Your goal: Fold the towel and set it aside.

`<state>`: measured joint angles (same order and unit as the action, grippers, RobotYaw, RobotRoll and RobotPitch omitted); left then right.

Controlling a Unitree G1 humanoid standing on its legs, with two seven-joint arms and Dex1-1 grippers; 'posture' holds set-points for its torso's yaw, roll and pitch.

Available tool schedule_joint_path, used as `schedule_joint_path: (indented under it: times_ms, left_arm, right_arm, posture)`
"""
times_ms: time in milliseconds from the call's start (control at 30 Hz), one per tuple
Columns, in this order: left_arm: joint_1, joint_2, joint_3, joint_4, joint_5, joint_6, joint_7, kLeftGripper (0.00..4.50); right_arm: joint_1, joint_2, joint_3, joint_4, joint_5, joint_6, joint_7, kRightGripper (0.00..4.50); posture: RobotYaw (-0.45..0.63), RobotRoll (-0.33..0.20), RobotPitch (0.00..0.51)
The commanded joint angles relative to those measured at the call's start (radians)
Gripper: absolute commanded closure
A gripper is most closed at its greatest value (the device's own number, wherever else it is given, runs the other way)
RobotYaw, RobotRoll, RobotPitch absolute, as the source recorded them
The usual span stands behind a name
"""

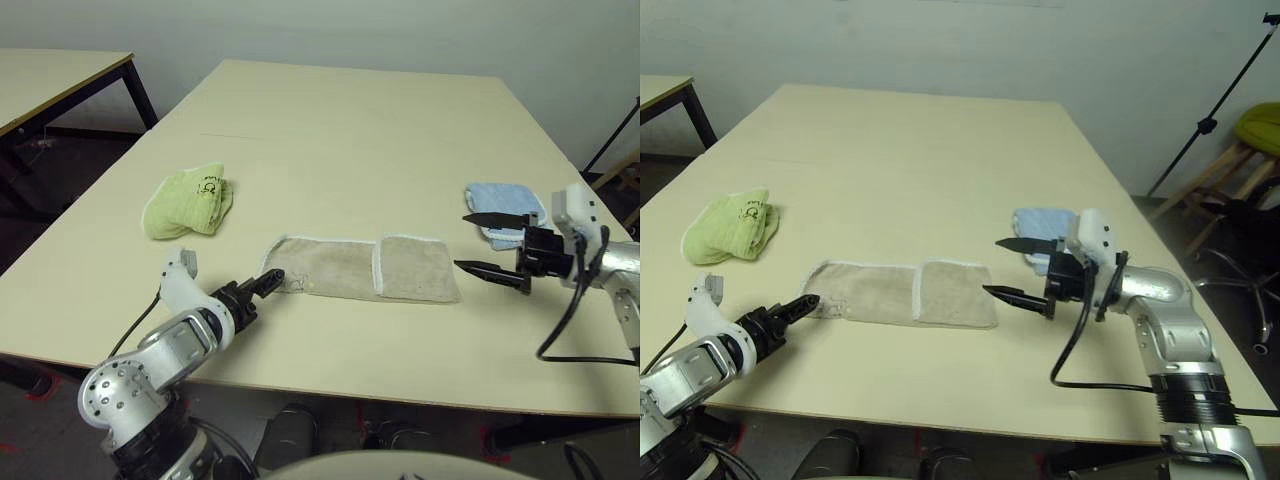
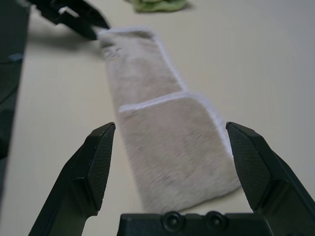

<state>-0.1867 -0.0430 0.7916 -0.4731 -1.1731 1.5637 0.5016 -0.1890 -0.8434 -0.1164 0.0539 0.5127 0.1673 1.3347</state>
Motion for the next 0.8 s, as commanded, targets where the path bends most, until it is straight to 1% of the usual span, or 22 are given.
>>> schedule_joint_path:
  times_ms: [33,267,300,367,467,500,633,700,733,800]
  left_arm:
    - [-0.036,-0.159,0.015,0.077,-0.074,-0.062,0.129,0.03]
    - [0.020,-0.067,-0.185,0.184,-0.337,-0.255,0.299,0.03]
    - [0.022,-0.053,-0.214,0.196,-0.367,-0.282,0.314,0.21]
    - [0.028,-0.022,-0.272,0.214,-0.434,-0.337,0.338,0.68]
    - [0.042,0.034,-0.354,0.228,-0.524,-0.407,0.364,1.71]
    - [0.047,0.051,-0.374,0.230,-0.540,-0.429,0.369,2.04]
    - [0.068,0.119,-0.441,0.232,-0.592,-0.519,0.371,3.60]
    - [0.074,0.153,-0.461,0.226,-0.605,-0.561,0.360,4.26]
    - [0.076,0.169,-0.468,0.226,-0.610,-0.581,0.354,4.47]
    - [0.078,0.212,-0.472,0.223,-0.610,-0.612,0.333,4.47]
  right_arm:
    - [0.025,-0.040,-0.038,-0.038,0.035,0.047,0.032,0.00]
    - [0.050,-0.051,-0.053,-0.055,0.040,0.069,0.034,0.00]
    - [0.054,-0.051,-0.053,-0.058,0.040,0.070,0.033,0.00]
    - [0.062,-0.052,-0.054,-0.063,0.041,0.073,0.033,0.00]
    - [0.071,-0.056,-0.057,-0.063,0.040,0.077,0.035,0.00]
    - [0.071,-0.056,-0.057,-0.062,0.037,0.076,0.035,0.00]
    - [0.076,-0.053,-0.058,-0.061,0.034,0.074,0.033,0.00]
    - [0.082,-0.051,-0.056,-0.062,0.033,0.072,0.034,0.00]
    - [0.084,-0.050,-0.055,-0.060,0.032,0.070,0.035,0.00]
    - [0.085,-0.050,-0.054,-0.057,0.029,0.067,0.037,0.00]
  posture:
    - [0.11,0.000,0.046]
    - [0.10,0.000,0.045]
    - [0.10,0.000,0.045]
    - [0.10,0.000,0.045]
    - [0.09,0.000,0.043]
    - [0.09,0.000,0.043]
    - [0.09,0.000,0.041]
    - [0.09,0.000,0.041]
    - [0.10,0.000,0.042]
    - [0.10,0.000,0.042]
